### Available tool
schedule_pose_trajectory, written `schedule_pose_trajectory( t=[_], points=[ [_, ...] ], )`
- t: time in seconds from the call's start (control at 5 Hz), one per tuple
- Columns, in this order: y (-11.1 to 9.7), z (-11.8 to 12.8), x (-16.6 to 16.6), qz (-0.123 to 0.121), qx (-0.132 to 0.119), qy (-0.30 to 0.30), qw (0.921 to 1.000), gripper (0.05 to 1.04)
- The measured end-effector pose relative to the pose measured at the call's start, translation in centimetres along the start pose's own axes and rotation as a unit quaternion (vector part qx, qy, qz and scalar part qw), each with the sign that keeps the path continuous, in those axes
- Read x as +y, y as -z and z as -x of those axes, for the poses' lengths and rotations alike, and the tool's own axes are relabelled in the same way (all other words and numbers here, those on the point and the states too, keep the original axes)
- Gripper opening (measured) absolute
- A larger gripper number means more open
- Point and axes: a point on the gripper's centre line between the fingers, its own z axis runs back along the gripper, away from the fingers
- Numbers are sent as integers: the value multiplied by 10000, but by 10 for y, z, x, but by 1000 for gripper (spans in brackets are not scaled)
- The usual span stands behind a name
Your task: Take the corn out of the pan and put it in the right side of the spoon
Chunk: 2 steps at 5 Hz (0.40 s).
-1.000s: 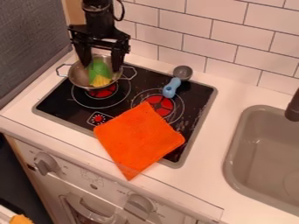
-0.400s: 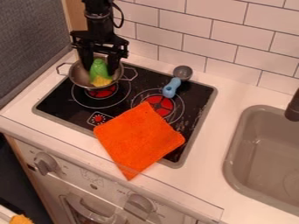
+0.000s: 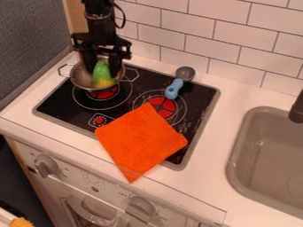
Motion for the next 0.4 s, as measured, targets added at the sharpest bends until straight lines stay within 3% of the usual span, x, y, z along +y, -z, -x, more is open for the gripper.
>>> schedule_pose_trajectory(
  t=[0.2,0.4],
  points=[
    [-48,-4,-18,-49,-572,178,9982,650],
    [-66,-2,-70,154,-821,796,9933,651]
  ],
)
